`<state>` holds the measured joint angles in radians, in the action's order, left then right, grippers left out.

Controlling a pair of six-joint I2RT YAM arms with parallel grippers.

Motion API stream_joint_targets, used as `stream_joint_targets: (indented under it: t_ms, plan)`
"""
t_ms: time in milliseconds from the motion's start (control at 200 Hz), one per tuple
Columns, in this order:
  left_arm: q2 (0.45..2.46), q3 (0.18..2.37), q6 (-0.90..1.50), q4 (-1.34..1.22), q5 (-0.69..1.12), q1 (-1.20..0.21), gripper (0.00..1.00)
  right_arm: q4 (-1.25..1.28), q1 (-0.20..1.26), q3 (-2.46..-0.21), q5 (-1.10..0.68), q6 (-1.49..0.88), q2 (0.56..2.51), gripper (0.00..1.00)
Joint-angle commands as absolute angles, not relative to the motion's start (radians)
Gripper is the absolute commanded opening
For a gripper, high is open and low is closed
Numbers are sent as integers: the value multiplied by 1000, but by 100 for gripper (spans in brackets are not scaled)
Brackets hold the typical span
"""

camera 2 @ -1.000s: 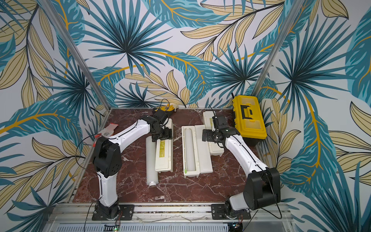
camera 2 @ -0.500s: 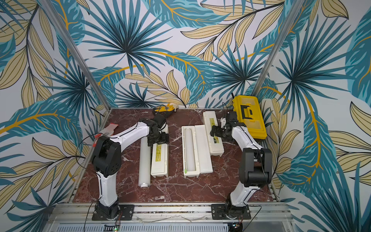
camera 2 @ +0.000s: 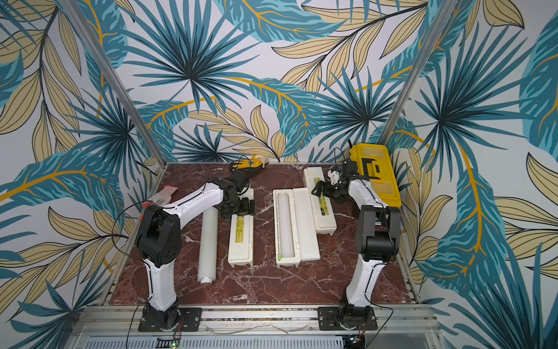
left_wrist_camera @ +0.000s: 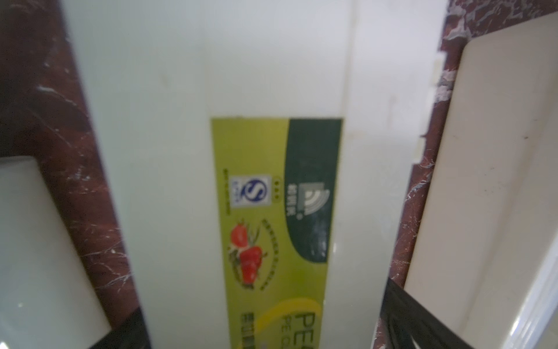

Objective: Put plastic wrap rolls into dispensers
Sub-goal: Open the lid of the plastic wrap cutting box.

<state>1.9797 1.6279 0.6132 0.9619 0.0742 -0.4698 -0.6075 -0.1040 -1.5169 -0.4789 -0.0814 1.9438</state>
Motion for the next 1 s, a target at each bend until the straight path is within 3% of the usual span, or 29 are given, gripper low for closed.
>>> stream_joint_targets:
  t_ms: [0,411,991]
  plan:
    - [1907,1643,587,958,71,-448,100,-651,-85,-1527,-572,-68,1879,99]
    - [1898,1639,557,959,91,-410,100,-682,-1,-1551,-667,-83,1864,99]
    - [1973,1711,528,959,160,-453,100,-400,157,-1454,-878,-287,1862,99]
